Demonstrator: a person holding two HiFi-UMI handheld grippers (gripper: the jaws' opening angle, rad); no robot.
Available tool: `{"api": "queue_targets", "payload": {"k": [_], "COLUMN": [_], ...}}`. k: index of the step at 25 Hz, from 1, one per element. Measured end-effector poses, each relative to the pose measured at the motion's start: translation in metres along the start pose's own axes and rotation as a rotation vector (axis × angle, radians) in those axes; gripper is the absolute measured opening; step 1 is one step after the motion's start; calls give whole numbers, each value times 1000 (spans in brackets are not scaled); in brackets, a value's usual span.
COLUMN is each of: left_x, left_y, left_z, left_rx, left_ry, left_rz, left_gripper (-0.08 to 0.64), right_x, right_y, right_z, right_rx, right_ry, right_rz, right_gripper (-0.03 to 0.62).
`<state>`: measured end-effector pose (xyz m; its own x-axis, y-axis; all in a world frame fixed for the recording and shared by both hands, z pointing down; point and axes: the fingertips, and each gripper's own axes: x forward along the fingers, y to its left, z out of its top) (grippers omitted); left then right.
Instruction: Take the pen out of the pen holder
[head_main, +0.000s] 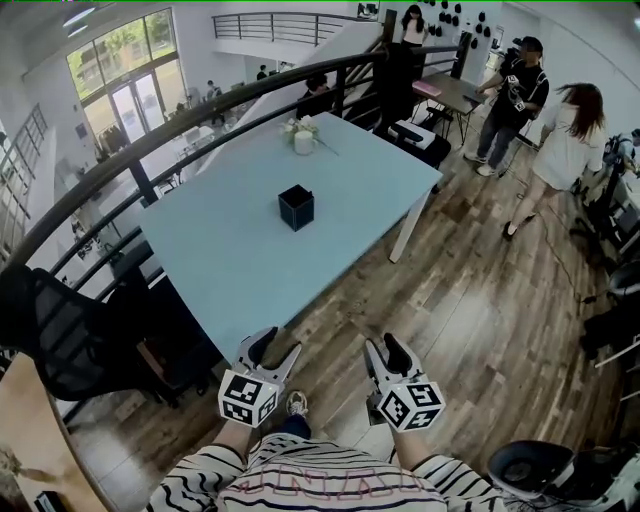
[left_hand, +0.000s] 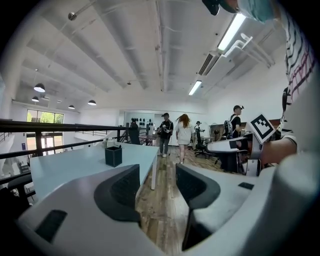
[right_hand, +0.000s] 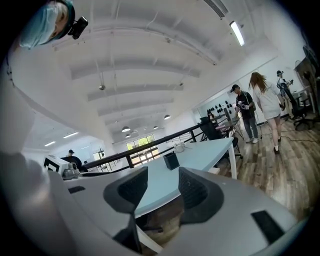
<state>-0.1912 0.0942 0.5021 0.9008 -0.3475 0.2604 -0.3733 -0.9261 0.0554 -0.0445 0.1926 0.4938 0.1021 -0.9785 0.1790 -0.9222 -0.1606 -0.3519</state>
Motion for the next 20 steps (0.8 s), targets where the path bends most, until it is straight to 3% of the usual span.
{"api": "queue_targets", "payload": {"k": [11, 20], "left_x": [89, 113], "left_y": [95, 163], "left_z": [27, 34], "left_rx": [16, 20], "left_ry": [24, 16], "left_rz": [-57, -57], "left_gripper": [204, 204], "right_x": [113, 175], "right_y": [-23, -21], "right_z": [37, 41], "right_rx": [29, 47], "right_ry": [-32, -44], "right_rz": [-69, -110], "right_gripper": [186, 186]}}
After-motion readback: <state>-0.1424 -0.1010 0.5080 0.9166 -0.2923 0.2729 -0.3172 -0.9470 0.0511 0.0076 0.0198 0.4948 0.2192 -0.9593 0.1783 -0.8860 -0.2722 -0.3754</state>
